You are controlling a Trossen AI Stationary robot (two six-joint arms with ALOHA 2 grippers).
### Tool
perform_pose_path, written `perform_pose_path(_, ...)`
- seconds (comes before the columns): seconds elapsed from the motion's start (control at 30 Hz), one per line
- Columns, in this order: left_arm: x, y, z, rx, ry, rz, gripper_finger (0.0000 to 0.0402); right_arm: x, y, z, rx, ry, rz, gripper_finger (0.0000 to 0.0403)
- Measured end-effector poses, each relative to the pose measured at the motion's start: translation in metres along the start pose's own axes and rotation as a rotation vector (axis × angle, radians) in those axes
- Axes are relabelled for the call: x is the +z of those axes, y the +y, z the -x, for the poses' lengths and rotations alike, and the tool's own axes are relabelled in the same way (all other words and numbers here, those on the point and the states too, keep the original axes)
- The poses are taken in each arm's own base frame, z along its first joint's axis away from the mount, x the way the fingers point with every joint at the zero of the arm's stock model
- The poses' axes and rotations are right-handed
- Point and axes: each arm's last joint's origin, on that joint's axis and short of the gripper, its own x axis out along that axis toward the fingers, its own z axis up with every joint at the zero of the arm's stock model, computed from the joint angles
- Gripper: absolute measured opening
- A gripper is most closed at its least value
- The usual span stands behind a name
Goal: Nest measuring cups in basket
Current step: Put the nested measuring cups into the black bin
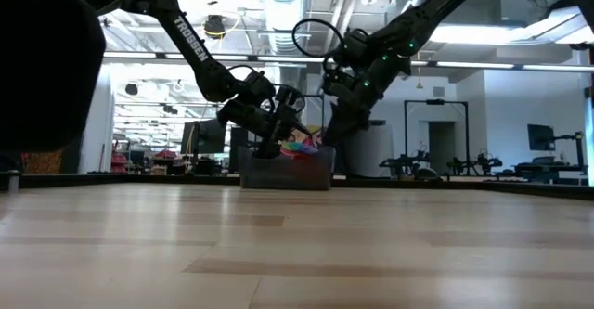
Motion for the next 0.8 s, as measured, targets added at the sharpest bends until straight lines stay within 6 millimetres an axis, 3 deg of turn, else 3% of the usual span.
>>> perform_pose_path(0.33, 0.0008, 0.0005, -0.0009, 0.037, -0.041, 0.005, 0.0195, -0.0007, 0.0015, -0.0004, 0.003, 0.007, 0.120, 0.0122)
perform_pose_path(0.57, 0.0019, 0.0010, -0.0009, 0.059, -0.079, 0.107, 0.0195, 0.0014, 0.0013, -0.0005, -0.002, -0.015, 0.191, 0.0123)
perform_pose_path(0.8, 0.0034, -0.0001, -0.0002, 0.048, -0.087, 0.122, 0.0195, 0.0009, 0.0016, -0.0006, 0.000, -0.010, 0.193, 0.0123)
